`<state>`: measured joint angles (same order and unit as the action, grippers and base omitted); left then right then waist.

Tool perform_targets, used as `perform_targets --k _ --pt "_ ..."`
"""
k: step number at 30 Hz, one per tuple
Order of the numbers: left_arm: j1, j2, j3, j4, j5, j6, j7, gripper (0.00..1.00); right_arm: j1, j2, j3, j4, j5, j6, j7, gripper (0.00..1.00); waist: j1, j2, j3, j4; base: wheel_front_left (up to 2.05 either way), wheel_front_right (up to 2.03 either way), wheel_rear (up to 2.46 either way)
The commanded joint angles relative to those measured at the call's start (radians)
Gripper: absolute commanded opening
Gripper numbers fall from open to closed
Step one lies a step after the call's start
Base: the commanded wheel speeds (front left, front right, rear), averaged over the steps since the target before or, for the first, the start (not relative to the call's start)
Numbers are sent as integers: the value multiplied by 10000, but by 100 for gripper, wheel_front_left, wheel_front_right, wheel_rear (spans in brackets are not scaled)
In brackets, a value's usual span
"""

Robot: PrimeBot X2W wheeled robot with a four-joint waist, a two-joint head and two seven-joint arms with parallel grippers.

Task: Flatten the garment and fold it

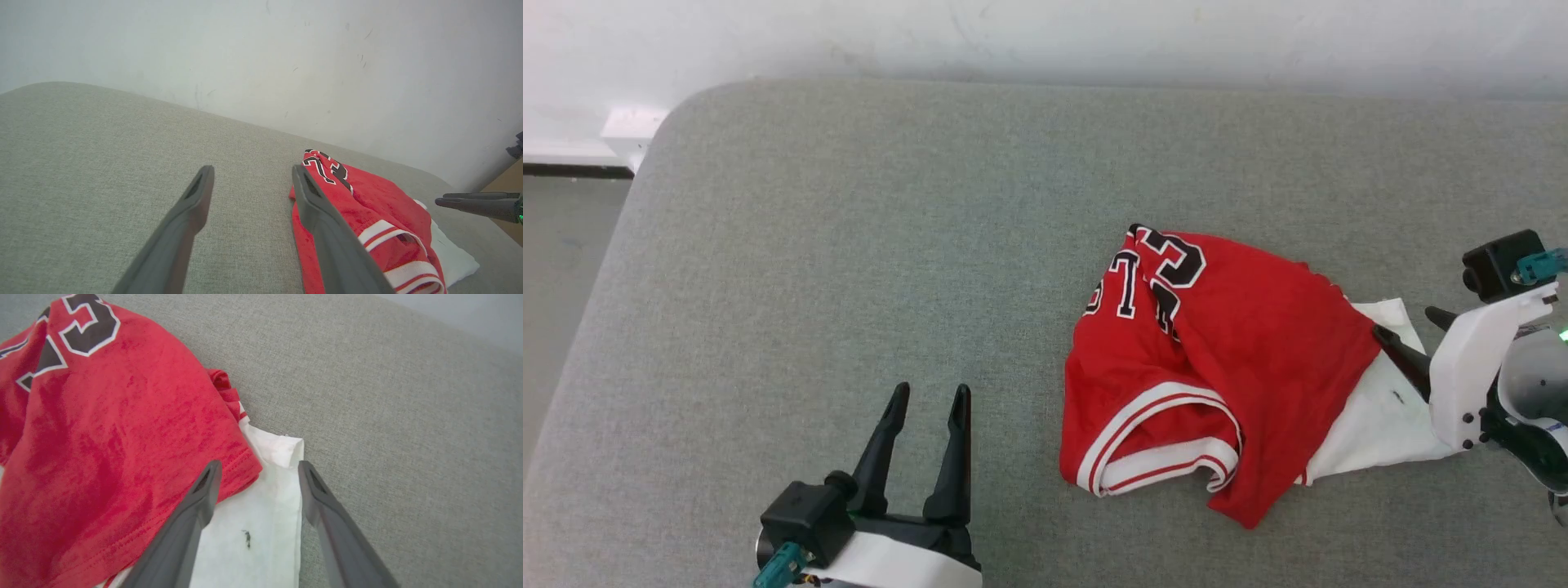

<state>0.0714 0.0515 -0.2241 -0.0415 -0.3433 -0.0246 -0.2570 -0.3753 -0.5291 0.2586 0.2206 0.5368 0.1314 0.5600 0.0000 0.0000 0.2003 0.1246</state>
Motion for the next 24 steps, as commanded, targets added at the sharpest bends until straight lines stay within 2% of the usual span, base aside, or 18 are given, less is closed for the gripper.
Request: perform_targets --k 1,10,17,18,19,20,21,24 --pt "20 -13 -5 34 26 -45 -47 100 116 76 -74 -2 -57 -7 3 100 0 0 116 63 0 0 0" --pt "-224 -13 18 86 116 -175 -47 100 83 541 -151 410 -202 -7 -76 100 0 0 460 260 0 0 0" --pt "-350 -13 -1 112 93 -164 -47 100 -105 610 -79 950 -129 -7 -358 100 0 0 648 405 0 0 0" --pt "-350 -13 4 110 89 -156 -47 100 -124 629 -67 1010 -105 -7 -378 82 0 0 666 410 0 0 0" --pt "-351 -13 11 109 88 -150 -47 100 -153 650 -59 1044 -81 -7 -412 35 0 0 679 407 0 0 0" --pt "-352 -13 19 109 87 -146 -47 100 -196 650 -45 1044 -93 -7 -479 15 0 0 686 400 0 0 0" --pt "-352 -13 33 114 85 -141 -47 100 -238 642 -22 1044 -108 -7 -515 0 0 0 682 387 0 0 0" --pt "-342 -13 85 145 88 -120 -47 100 -350 613 44 998 -125 -7 -567 0 0 0 612 315 0 0 0"
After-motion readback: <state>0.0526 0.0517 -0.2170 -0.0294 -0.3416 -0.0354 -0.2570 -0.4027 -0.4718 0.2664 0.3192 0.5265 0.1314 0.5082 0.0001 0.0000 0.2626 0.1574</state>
